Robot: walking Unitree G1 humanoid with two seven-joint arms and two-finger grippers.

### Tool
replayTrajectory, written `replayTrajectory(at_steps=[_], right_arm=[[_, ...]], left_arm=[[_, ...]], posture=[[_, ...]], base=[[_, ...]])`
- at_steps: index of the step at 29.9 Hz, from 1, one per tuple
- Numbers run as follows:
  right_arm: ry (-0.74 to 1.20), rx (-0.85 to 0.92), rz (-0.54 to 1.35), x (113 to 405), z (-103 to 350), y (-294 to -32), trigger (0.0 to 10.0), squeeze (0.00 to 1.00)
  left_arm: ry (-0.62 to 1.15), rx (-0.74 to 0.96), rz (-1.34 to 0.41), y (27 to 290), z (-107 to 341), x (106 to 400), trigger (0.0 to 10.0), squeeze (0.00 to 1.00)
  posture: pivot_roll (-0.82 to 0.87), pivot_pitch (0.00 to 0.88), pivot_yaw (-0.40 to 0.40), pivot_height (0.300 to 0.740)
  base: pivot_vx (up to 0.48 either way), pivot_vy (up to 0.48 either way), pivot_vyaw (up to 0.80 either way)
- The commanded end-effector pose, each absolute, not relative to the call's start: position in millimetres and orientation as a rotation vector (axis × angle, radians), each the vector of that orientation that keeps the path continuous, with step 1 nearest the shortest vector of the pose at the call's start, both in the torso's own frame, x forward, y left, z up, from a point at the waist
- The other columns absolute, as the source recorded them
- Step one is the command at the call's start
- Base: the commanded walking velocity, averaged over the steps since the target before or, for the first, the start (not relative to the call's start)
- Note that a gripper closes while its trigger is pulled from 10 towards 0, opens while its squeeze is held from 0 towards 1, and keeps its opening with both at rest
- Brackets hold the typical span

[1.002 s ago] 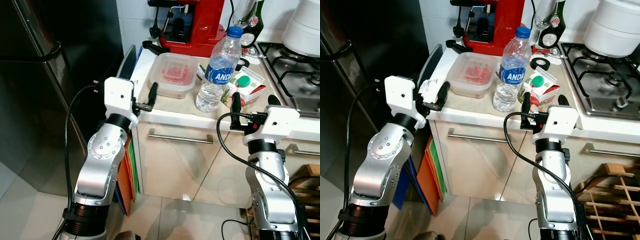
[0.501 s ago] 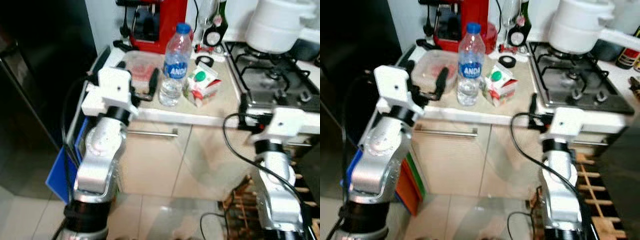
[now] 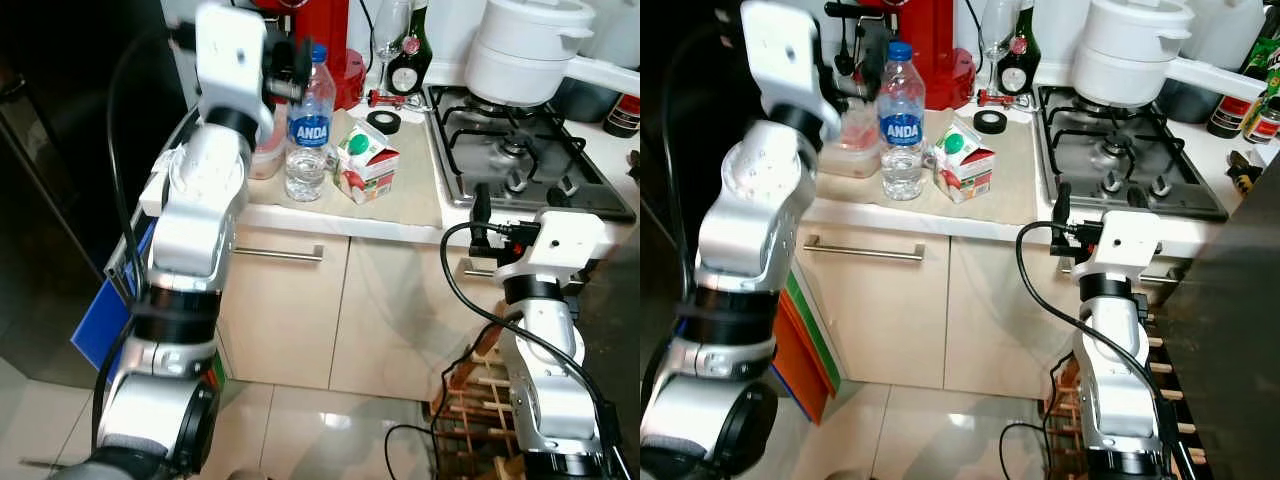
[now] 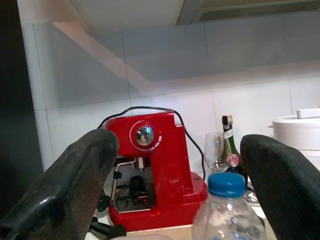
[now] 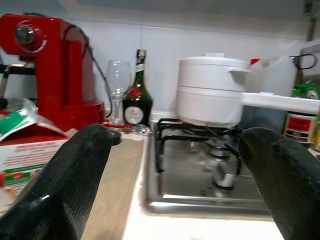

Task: Restocking fridge

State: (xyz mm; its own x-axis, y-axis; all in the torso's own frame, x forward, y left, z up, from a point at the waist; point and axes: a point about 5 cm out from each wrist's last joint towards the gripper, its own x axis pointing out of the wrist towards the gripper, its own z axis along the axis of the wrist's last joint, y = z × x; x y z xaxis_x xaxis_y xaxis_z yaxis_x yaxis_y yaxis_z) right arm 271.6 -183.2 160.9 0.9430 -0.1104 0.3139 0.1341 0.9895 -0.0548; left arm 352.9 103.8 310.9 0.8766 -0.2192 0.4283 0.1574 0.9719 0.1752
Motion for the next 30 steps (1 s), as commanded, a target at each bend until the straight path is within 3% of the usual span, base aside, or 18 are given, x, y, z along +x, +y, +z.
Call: replayTrajectory(at_steps=[1, 13, 30], right_arm=[[-0.328, -0.079, -0.115, 271, 163, -182, 10.0, 0.0], [-0.318, -0.072, -0.108, 266, 161, -177, 10.0, 0.0], [-0.303, -0.089, -0.095, 263, 162, -179, 10.0, 0.0]], left_arm=[[-0.433, 0.133, -0.239, 95, 315, 359, 10.0, 0.0], [-0.372, 0.095, -0.371, 54, 328, 384, 10.0, 0.0], [-0.273, 0.112, -0.392, 37, 323, 403, 10.0, 0.0]], posture=[[0.06, 0.0, -0.021, 0.74], [0.03, 0.0, -0.022, 0.74], [0.0, 0.012, -0.028, 0.74]], base=[[0.0, 0.0, 0.0], [0.0, 0.0, 0.0], [0.0, 0.0, 0.0]])
